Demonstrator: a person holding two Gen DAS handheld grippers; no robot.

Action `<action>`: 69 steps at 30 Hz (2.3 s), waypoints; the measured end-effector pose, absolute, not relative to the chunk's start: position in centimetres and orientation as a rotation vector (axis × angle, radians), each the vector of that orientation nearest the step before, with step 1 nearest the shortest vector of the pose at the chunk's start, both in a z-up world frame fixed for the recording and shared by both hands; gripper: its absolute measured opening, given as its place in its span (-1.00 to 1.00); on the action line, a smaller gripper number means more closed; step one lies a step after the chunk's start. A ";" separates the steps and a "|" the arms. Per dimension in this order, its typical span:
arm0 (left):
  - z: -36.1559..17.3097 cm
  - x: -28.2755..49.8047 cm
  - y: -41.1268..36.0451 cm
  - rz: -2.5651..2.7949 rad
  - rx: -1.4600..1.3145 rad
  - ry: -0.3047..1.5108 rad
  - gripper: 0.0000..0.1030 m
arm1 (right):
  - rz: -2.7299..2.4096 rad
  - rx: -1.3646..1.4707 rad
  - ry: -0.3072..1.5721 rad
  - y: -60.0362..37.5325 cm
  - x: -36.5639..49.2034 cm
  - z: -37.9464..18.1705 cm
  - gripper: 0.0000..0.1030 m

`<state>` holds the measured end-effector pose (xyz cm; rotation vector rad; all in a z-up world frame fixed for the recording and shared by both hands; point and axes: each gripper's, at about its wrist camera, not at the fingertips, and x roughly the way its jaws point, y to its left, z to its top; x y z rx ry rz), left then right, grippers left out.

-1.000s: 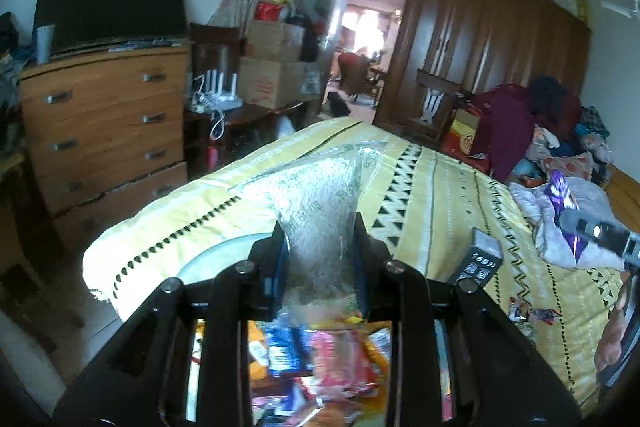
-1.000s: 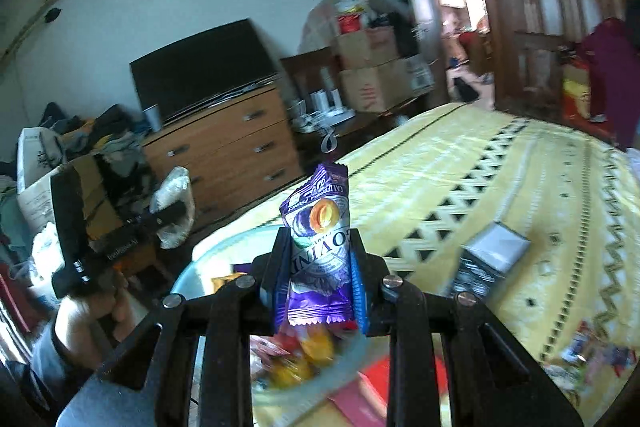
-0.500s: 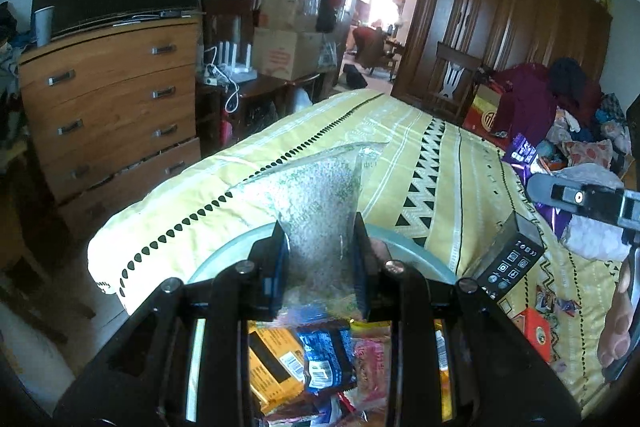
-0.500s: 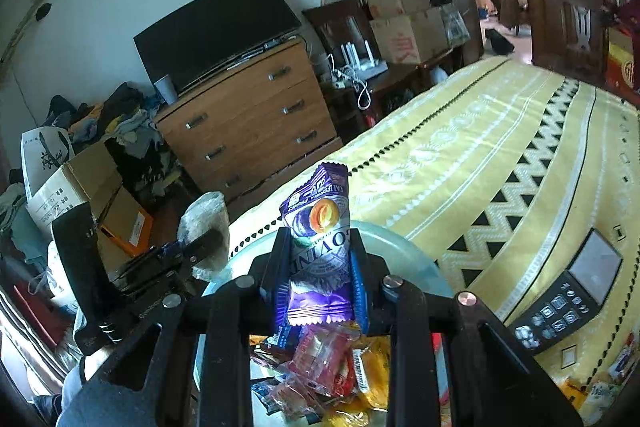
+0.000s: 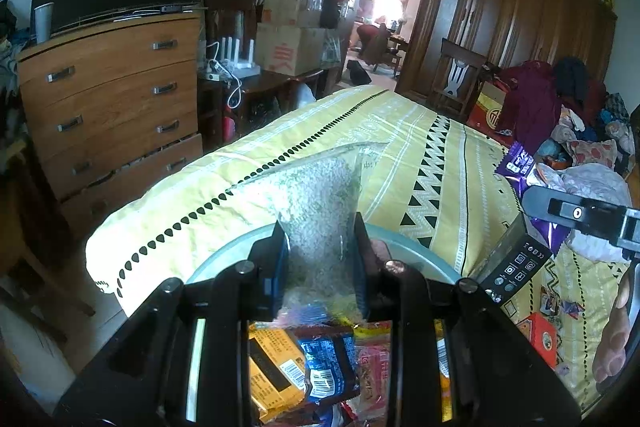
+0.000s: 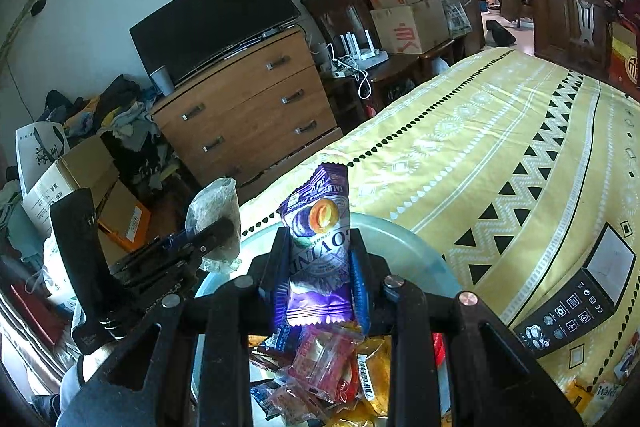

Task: Organize snacks
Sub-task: 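Hold both snacks above the basin, then open both tools to drop the held snacks into the basin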

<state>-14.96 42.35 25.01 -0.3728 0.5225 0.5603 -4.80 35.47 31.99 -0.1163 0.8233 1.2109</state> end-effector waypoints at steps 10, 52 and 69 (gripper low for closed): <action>24.8 -14.9 42.5 0.563 -0.369 0.529 -0.46 | 1.211 -0.118 0.827 35.7 -4.8 31.4 -0.42; 24.4 -15.1 43.0 0.567 -0.366 0.539 -0.46 | 1.203 -0.117 0.836 35.5 -4.7 30.4 -0.38; 24.4 -15.0 42.9 0.565 -0.364 0.545 -0.46 | 1.200 -0.116 0.840 35.5 -4.8 29.8 -0.37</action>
